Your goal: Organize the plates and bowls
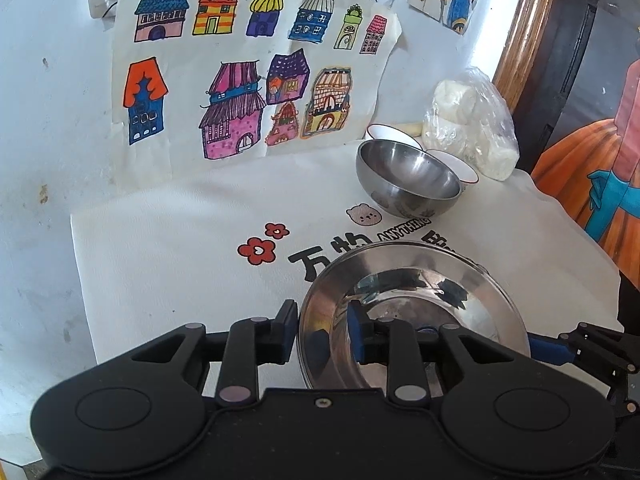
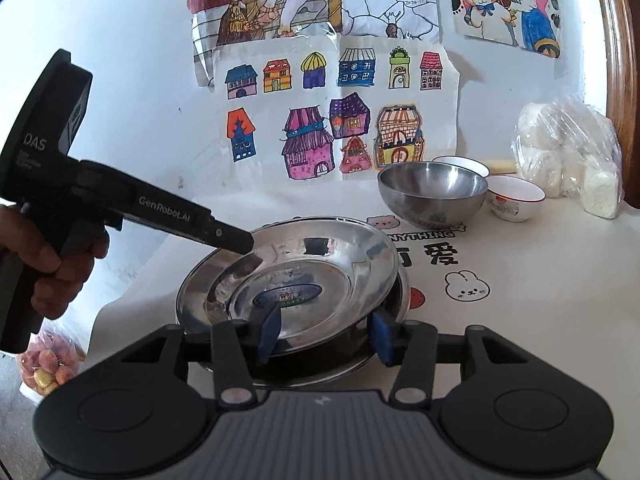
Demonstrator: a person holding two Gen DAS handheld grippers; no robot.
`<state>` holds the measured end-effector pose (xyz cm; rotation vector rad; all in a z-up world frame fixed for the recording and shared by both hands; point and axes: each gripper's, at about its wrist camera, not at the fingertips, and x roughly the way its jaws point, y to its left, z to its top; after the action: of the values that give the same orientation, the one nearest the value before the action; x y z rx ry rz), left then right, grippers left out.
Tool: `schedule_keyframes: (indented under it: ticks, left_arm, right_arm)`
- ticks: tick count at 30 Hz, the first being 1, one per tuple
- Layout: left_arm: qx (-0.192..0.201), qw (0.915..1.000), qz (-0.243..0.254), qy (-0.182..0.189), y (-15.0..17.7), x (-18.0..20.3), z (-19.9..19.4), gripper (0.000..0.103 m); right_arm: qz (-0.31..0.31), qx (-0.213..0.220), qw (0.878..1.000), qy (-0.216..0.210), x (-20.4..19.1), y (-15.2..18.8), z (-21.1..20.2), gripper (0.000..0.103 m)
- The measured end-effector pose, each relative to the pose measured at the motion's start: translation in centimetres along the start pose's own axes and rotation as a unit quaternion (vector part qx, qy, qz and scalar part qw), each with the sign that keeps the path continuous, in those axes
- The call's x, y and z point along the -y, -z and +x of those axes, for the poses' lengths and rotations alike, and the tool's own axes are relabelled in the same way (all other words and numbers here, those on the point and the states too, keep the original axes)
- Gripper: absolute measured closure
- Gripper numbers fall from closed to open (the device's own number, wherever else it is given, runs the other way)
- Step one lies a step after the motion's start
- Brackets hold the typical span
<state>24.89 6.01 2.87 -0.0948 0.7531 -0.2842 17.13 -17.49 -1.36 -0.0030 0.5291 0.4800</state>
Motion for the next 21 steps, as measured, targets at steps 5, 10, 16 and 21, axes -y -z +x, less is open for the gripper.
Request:
schedule_keyframes:
  ticks: [5, 10, 16, 21]
  left_arm:
    - [0.009, 0.9999, -0.006, -0.005, -0.3, 0.2, -0.2, 0.06]
    - [0.035, 0.9993, -0.005, -0.013, -0.9, 0.7, -1.0, 0.029]
    - [0.057, 0.9982, -0.004, -0.022, -1.7, 1.6, -1.5, 0.001]
    - [0.056, 0.9979, -0.013, -0.03, -2.7, 2.2, -0.9, 0.001]
  right_arm:
    - [-0.007, 0.007, 1.0, -0.001, -0.1, 0.2, -0.3, 0.032]
    - [-0.005, 0.021, 1.0, 0.007, 0.3, 0.4, -0.8, 0.02]
    - [0.016, 0.044, 0.999, 0.016, 1.7, 0.4, -1.8, 0.001]
    - [0.035, 0.051, 0.998, 0.024, 3.5, 0.3, -2.5, 0.0]
